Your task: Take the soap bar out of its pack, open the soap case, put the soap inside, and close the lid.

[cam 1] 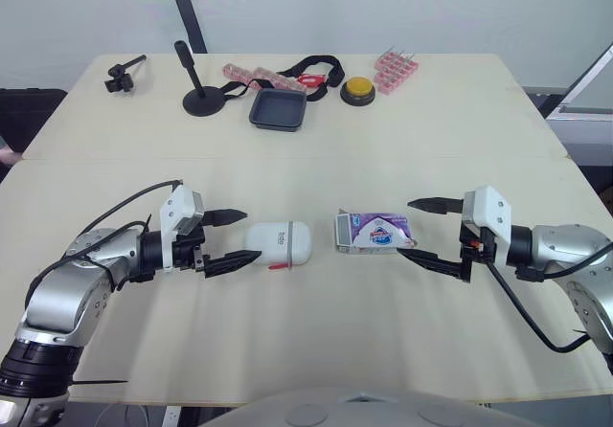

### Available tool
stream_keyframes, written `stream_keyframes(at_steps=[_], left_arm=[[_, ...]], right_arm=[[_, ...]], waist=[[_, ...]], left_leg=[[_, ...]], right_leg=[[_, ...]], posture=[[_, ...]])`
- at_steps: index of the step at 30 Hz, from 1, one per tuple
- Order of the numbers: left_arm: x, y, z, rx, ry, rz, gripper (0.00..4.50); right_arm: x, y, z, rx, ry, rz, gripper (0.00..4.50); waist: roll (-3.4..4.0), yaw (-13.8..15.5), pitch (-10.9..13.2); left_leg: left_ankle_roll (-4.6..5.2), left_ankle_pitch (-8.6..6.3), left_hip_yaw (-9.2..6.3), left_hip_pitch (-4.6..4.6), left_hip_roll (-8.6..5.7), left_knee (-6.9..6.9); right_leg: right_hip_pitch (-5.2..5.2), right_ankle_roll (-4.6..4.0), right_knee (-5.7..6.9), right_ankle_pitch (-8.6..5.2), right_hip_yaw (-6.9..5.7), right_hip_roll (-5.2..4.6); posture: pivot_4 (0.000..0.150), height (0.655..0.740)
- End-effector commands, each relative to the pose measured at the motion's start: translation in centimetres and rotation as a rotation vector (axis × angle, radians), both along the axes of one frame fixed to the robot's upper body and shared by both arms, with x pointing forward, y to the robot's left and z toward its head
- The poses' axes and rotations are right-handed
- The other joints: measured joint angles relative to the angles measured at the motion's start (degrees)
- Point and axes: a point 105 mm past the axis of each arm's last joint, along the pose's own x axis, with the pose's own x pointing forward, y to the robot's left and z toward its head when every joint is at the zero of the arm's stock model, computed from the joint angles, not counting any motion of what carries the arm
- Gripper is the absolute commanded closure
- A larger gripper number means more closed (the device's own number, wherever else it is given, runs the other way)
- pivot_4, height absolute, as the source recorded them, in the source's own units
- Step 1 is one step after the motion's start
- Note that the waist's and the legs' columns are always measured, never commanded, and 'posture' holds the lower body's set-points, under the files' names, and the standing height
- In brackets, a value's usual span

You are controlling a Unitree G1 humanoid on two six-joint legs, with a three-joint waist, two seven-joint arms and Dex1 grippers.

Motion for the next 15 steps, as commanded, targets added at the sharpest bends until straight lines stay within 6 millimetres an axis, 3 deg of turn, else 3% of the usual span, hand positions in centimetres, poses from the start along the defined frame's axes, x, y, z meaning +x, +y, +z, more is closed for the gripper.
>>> stream_keyframes(at_steps=[1, 5, 15], left_arm=[[-0.15, -0.52, 0.78, 0.01, -0.067, -0.033, 0.06], [0.56, -0.68, 1.27, -0.03, -0.103, -0.008, 0.06], [-0.17, -0.62, 1.11, -0.018, -0.089, -0.033, 0.06]], right_arm=[[0.11, -0.15, 0.37, -0.016, -0.038, 0.003, 0.0], [0.33, -0.04, 0.22, -0.024, -0.047, 0.004, 0.0], [0.62, -0.05, -0.41, -0.05, -0.037, 0.005, 0.0]], waist=[[0.0, 0.0, 0.0], [0.0, 0.1, 0.0], [-0.01, 0.0, 0.0]], left_leg=[[0.0, 0.0, 0.0, 0.0, 0.0, 0.0], [0.02, 0.01, 0.0, -0.01, -0.01, 0.01], [0.04, 0.02, 0.0, 0.0, 0.0, 0.02]], right_leg=[[0.0, 0.0, 0.0, 0.0, 0.0, 0.0], [0.0, 0.0, 0.01, 0.0, 0.0, -0.01], [0.0, -0.01, 0.04, -0.01, -0.01, 0.0]], posture=[[0.15, 0.74], [0.15, 0.74], [0.15, 0.74]])
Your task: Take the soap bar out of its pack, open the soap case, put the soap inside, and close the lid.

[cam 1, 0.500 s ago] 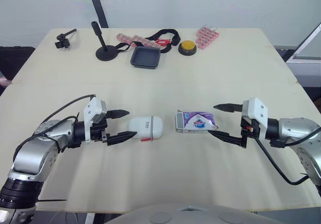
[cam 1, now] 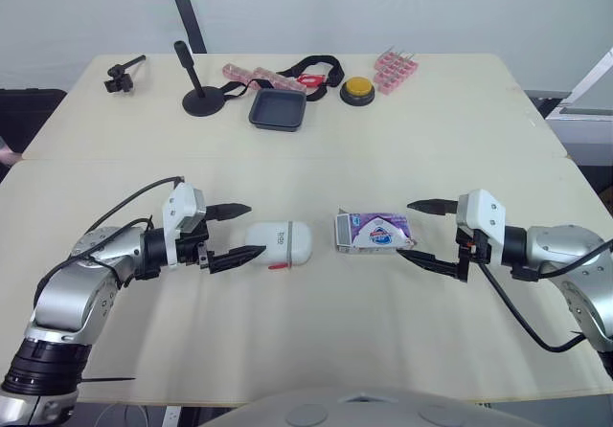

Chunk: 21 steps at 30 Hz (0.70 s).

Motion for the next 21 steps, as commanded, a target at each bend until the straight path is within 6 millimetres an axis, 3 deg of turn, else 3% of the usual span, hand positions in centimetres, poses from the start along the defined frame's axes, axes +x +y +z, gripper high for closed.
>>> stream_keyframes(at_steps=[1, 10, 21], left_arm=[[-0.5, -0.2, 0.8, 0.008, -0.029, -0.031, 0.06], [-0.8, -0.2, 0.1, 0.075, -0.162, -0.039, 0.06], [-0.9, -0.5, -0.4, 0.044, -0.137, -0.017, 0.06]], right_arm=[[0.2, 0.1, 0.7, -0.01, -0.033, 0.022, 0.0], [1.2, 0.5, 0.0, -0.093, -0.006, 0.091, 0.0], [2.5, 0.3, -0.4, -0.122, 0.034, 0.163, 0.0]], waist=[[0.0, 0.0, 0.0], [0.0, 0.0, 0.0], [0.0, -0.1, 0.0]], left_leg=[[0.0, 0.0, 0.0, 0.0, 0.0, 0.0], [0.03, 0.01, 0.0, 0.0, 0.0, 0.03], [0.06, 0.03, 0.0, -0.01, 0.01, 0.09]], right_leg=[[0.0, 0.0, 0.0, 0.0, 0.0, 0.0], [0.0, -0.01, 0.04, 0.0, -0.01, -0.02], [-0.03, -0.06, 0.14, -0.03, -0.02, -0.01]], posture=[[0.15, 0.74], [0.15, 0.74], [0.15, 0.74]])
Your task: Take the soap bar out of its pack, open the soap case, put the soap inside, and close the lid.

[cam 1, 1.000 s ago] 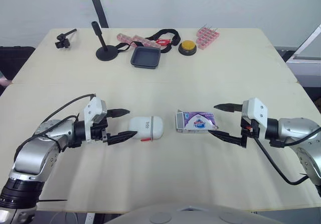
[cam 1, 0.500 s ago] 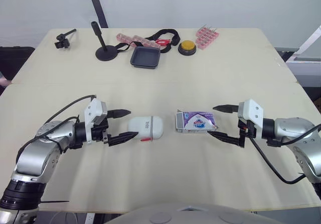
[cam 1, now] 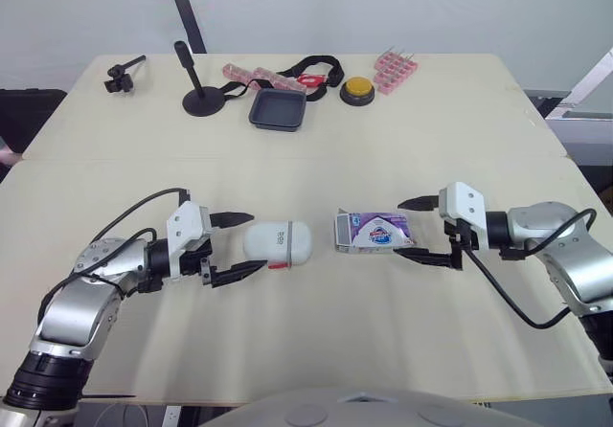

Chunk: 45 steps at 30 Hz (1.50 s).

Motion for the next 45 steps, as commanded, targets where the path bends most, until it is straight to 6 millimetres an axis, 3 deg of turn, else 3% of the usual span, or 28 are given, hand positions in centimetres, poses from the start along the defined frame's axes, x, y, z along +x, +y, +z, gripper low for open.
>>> stream_keyframes(at_steps=[1, 19, 33, 41, 45], left_arm=[[-0.1, 0.0, 0.4, -0.015, -0.015, 0.006, 0.06], [-0.9, -0.5, 0.1, 0.014, -0.026, -0.008, 0.06], [-0.6, -0.6, -0.7, 0.032, -0.032, 0.014, 0.06], [-0.6, -0.5, -0.9, 0.038, -0.034, 0.023, 0.0], [-0.6, -0.4, -0.9, 0.039, -0.036, 0.028, 0.0]], right_arm=[[0.6, -0.4, 0.4, -0.026, -0.017, 0.03, 0.0], [1.9, 0.2, -2.3, -0.135, 0.035, 0.129, 0.0], [2.7, 0.8, -3.1, -0.151, 0.031, 0.132, 0.0], [2.5, 0.9, -3.3, -0.151, 0.047, 0.15, 2.45], [2.0, 0.7, -3.6, -0.165, 0.059, 0.171, 2.45]], waist=[[0.0, 0.0, 0.0], [-0.01, 0.0, 0.0], [-0.01, 0.0, 0.0], [-0.03, 0.0, 0.0], [-0.04, 0.0, -0.1]], left_leg=[[0.01, 0.0, 0.0, 0.0, 0.0, 0.02], [0.16, -0.02, 0.01, -0.06, 0.06, 0.27], [0.2, -0.01, 0.02, -0.07, 0.08, 0.35], [0.22, 0.0, 0.02, -0.05, 0.09, 0.39], [0.23, -0.01, 0.02, -0.05, 0.11, 0.4]], right_leg=[[0.0, -0.04, 0.01, -0.03, 0.0, 0.0], [-0.08, -0.34, 0.33, -0.2, -0.07, -0.01], [-0.13, -0.43, 0.51, -0.25, -0.12, -0.03], [-0.13, -0.45, 0.59, -0.26, -0.12, -0.03], [-0.13, -0.47, 0.61, -0.27, -0.13, -0.03]], posture=[[0.15, 0.74], [0.15, 0.74], [0.15, 0.74], [0.15, 0.74], [0.15, 0.74]])
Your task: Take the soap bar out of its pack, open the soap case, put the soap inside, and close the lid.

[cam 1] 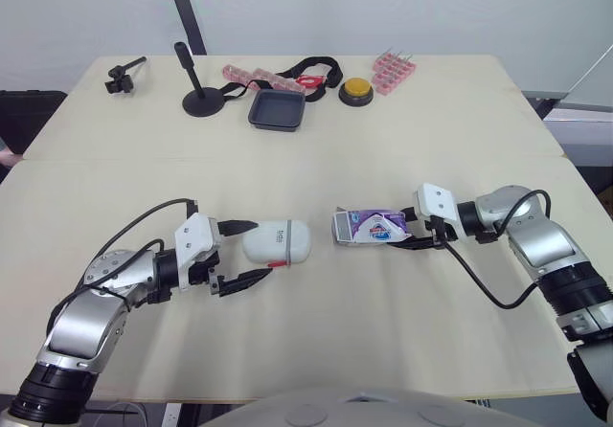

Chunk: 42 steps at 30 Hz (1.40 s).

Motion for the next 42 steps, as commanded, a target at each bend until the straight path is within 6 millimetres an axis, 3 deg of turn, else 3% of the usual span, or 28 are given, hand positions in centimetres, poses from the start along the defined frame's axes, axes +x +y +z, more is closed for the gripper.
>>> stream_keyframes(at_steps=[1, 9, 16, 19, 23, 26, 30, 33, 42], left_arm=[[0.0, 0.2, 0.4, 0.009, -0.033, 0.004, 0.0], [-0.1, 0.1, 0.2, 0.013, -0.035, 0.002, 0.0], [-0.1, 0.0, 0.3, 0.014, -0.042, 0.007, 0.0], [0.0, 0.1, 0.5, 0.012, -0.045, 0.006, 0.0], [0.2, 0.0, 0.6, 0.014, -0.047, -0.001, 0.0], [0.4, -0.2, 0.7, 0.013, -0.051, -0.01, 0.0], [0.5, -0.4, 0.7, 0.014, -0.051, -0.018, 0.0], [0.6, -0.4, 0.7, 0.012, -0.053, -0.018, 0.0], [0.7, -0.5, 0.7, 0.017, -0.054, -0.023, 0.0]], right_arm=[[-0.6, -0.2, -0.3, -0.019, 0.012, 0.025, 2.45], [-0.8, -1.0, 0.5, -0.039, -0.013, 0.013, 2.45], [-1.7, -3.5, 2.3, -0.124, -0.058, -0.023, 2.45], [-1.2, -4.8, 2.5, -0.207, -0.117, -0.08, 2.45], [-1.5, -4.8, 3.3, -0.241, -0.153, -0.069, 2.45], [-0.5, -5.8, 4.0, -0.277, -0.193, -0.123, 2.45], [-2.1, -6.0, 3.5, -0.299, -0.154, -0.077, 2.45], [-1.3, -7.5, 3.5, -0.319, -0.169, -0.156, 2.45], [-2.4, -8.0, 3.4, -0.314, -0.142, -0.148, 2.45]], waist=[[0.0, 0.0, 0.0], [0.0, 0.3, 0.0], [0.01, 0.3, 0.0], [0.01, 0.2, 0.0], [0.02, 0.0, 0.0], [0.03, 0.2, 0.0], [0.04, 0.3, 0.0], [0.04, 0.2, 0.0], [0.04, 0.2, 0.0]], left_leg=[[0.01, 0.0, 0.0, 0.0, 0.0, 0.0], [0.12, -0.07, 0.0, -0.01, 0.0, 0.0], [0.14, -0.08, 0.01, -0.04, -0.01, 0.0], [0.14, -0.08, 0.01, -0.02, 0.0, -0.01], [0.14, -0.08, 0.01, -0.01, 0.0, -0.01], [0.15, -0.08, 0.01, -0.02, 0.0, -0.01], [0.15, -0.08, 0.02, -0.03, -0.01, -0.02], [0.16, -0.09, 0.02, -0.05, 0.0, -0.04], [0.19, -0.1, 0.03, -0.03, 0.0, -0.02]], right_leg=[[0.0, 0.0, 0.0, 0.0, -0.01, 0.0], [0.0, -0.01, -0.01, -0.01, -0.01, -0.01], [0.0, -0.01, -0.04, -0.01, -0.01, -0.04], [0.01, -0.01, -0.04, -0.01, -0.01, -0.03], [0.0, -0.01, -0.02, -0.01, 0.0, -0.02], [0.0, -0.01, -0.04, -0.01, -0.01, -0.03], [0.01, -0.01, -0.07, -0.01, -0.01, -0.04], [0.01, 0.0, -0.1, 0.0, -0.02, -0.03], [0.02, -0.01, -0.08, -0.01, -0.02, -0.04]], posture=[[0.15, 0.74], [0.15, 0.74], [0.15, 0.74], [0.15, 0.74], [0.15, 0.74], [0.15, 0.74], [0.15, 0.74], [0.15, 0.74], [0.15, 0.74]])
